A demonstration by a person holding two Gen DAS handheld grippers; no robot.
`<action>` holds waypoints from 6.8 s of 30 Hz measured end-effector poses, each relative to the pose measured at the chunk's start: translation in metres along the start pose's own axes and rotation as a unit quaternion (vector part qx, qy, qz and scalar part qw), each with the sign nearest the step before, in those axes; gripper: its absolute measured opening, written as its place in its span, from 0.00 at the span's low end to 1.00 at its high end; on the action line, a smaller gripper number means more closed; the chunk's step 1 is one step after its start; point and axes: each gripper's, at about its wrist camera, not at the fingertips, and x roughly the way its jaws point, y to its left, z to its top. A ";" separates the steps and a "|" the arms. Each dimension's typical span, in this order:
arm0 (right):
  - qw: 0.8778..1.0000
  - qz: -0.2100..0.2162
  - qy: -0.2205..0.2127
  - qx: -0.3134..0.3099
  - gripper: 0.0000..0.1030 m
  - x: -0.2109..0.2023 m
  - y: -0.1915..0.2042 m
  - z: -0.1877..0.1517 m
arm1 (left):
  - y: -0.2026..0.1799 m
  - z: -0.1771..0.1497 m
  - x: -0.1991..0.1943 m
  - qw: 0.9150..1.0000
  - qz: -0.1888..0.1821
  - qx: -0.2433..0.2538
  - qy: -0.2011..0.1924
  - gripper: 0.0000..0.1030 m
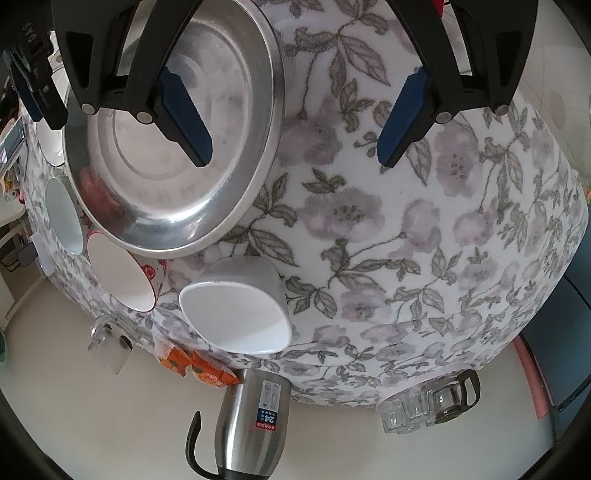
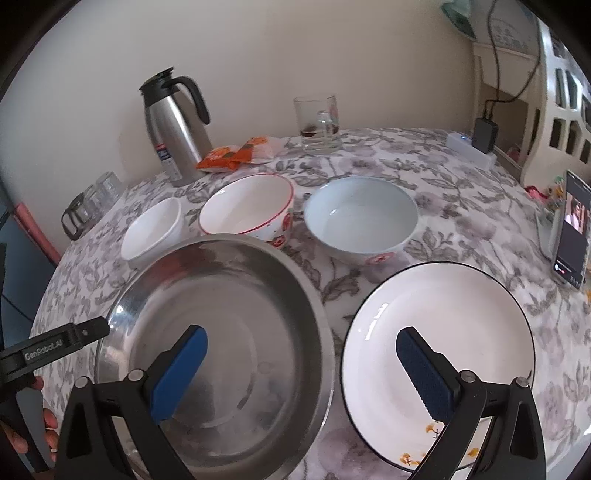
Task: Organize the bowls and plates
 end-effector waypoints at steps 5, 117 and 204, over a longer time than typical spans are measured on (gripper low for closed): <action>1.000 -0.017 -0.021 0.011 1.00 -0.010 -0.008 0.004 | -0.004 0.002 -0.010 1.000 -0.009 0.007 -0.027 0.98; 0.986 0.046 0.008 0.160 0.21 0.017 -0.226 -0.033 | -0.216 -0.107 0.005 0.980 -0.129 0.117 0.098 0.21; 0.990 0.037 0.019 0.134 0.14 -0.020 -0.233 -0.039 | -0.224 -0.100 0.003 0.972 -0.181 0.121 0.085 0.16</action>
